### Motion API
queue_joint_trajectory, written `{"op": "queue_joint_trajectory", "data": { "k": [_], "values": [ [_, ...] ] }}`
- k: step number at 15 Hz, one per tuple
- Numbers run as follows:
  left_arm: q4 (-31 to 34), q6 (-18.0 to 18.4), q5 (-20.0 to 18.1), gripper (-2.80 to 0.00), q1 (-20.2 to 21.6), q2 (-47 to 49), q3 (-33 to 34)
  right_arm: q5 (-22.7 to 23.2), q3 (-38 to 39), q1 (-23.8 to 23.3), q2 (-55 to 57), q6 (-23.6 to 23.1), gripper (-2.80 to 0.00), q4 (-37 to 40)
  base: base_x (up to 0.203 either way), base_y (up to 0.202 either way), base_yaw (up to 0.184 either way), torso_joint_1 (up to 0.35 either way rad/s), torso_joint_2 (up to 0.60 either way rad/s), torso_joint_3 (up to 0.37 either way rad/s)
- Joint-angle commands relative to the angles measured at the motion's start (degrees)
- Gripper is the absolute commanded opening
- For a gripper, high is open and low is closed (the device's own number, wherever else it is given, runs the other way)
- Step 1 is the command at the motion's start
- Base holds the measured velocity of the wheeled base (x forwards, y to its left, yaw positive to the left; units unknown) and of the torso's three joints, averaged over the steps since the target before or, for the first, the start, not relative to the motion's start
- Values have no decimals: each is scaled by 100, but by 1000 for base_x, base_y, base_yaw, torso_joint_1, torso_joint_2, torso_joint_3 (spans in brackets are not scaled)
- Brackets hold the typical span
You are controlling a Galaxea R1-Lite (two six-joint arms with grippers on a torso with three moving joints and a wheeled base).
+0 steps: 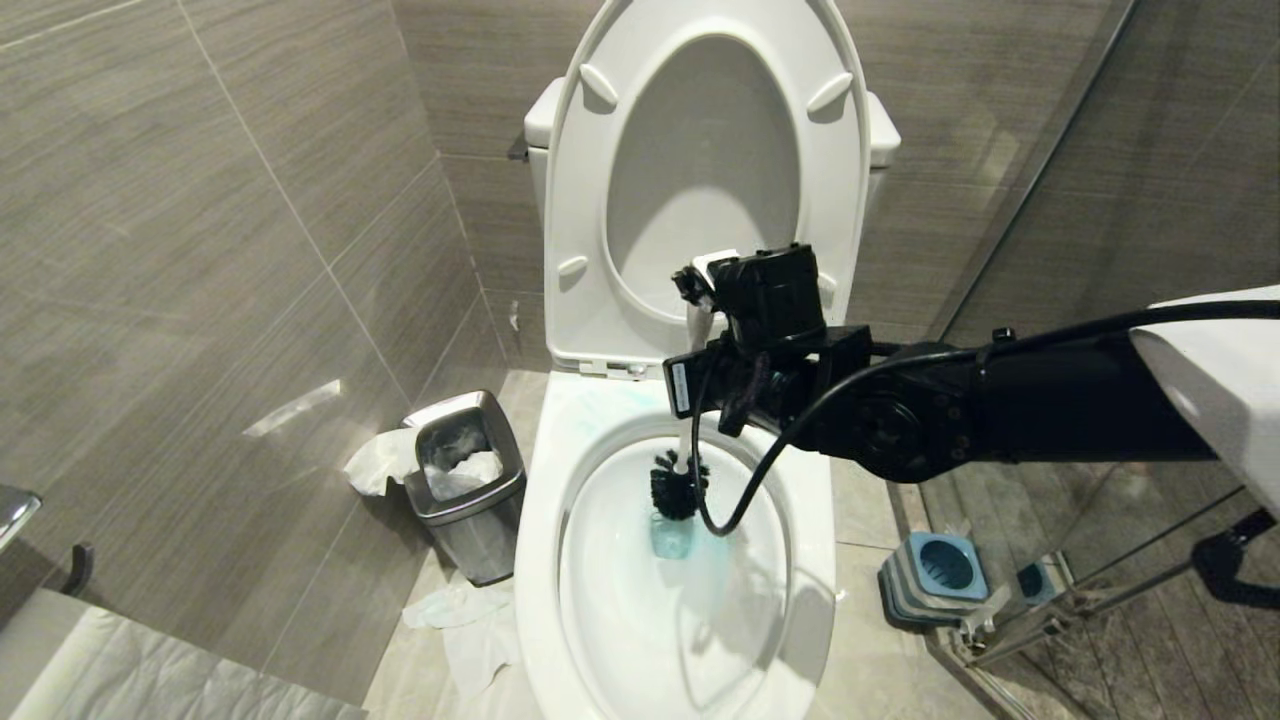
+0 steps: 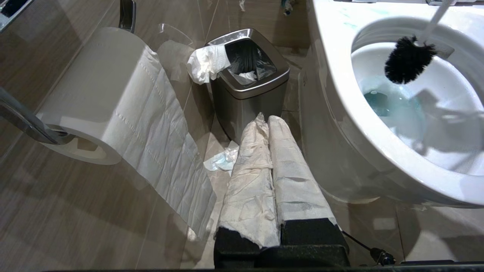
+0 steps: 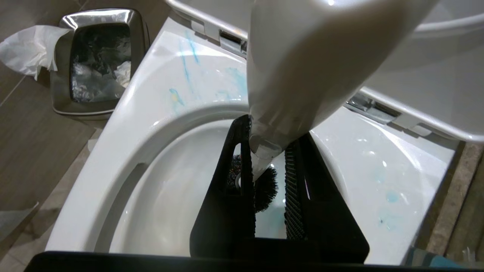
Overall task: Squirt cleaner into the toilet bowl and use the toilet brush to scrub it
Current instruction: Scrub the toilet bowl
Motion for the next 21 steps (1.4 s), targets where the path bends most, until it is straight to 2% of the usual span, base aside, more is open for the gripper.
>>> {"op": "queue_joint_trajectory", "data": {
  "k": [1,4,9,15,18,21],
  "values": [
    [-2,0,0,-280,1,0,9,-12,-424,24,416,-7,-280,51,0,0,0,0,0,0],
    [-2,0,0,-280,1,0,9,-5,-797,322,584,-2,-280,320,0,0,0,0,0,0],
    [-2,0,0,-280,1,0,9,16,-480,863,401,18,-280,425,0,0,0,0,0,0],
    [-2,0,0,-280,1,0,9,32,1244,1257,-832,55,-280,386,0,0,0,0,0,0],
    [-2,0,0,-280,1,0,9,32,2038,1240,-1459,75,-280,374,0,0,0,0,0,0],
    [-2,0,0,-280,1,0,9,25,2434,1040,-1770,80,-280,364,0,0,0,0,0,0]
  ]
}}
